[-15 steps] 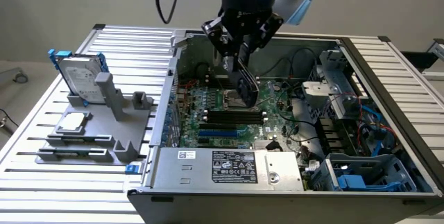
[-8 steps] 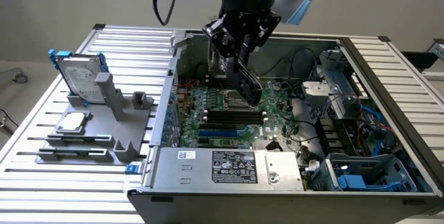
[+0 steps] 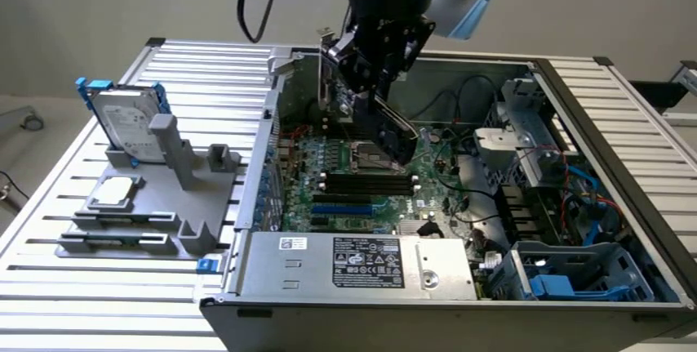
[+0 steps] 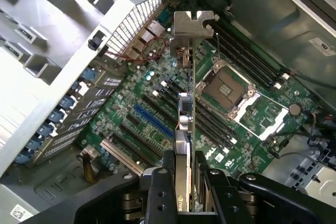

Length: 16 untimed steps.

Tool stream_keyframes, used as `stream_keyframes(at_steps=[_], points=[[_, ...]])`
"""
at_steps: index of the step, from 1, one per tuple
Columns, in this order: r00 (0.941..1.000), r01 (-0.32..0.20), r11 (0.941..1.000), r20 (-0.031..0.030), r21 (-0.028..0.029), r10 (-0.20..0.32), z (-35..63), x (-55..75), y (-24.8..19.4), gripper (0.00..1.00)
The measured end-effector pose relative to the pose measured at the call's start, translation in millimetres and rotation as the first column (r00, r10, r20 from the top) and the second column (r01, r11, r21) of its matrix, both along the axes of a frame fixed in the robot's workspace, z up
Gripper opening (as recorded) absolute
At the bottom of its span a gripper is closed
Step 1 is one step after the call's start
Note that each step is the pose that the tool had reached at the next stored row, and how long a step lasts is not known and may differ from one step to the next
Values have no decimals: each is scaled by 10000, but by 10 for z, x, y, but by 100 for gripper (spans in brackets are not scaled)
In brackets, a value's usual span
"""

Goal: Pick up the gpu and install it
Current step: 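Insert the gpu into the slot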

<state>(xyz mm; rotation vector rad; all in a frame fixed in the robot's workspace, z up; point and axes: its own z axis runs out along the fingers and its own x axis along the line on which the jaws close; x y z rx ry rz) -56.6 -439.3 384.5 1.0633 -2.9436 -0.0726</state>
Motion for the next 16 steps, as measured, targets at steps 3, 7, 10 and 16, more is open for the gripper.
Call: stream_keyframes(at_steps=[3,7,10,16], points=[[9985,-545,9985,0,0,545,-2,0,0,26],[9920,-1266,9920,0,0,1266,-5,0,0,26],[9835,-1809,9835,0,0,1809,-8,0,0,26],[9581,-2865,9581,0,-1,2865,-14,0,0,26]])
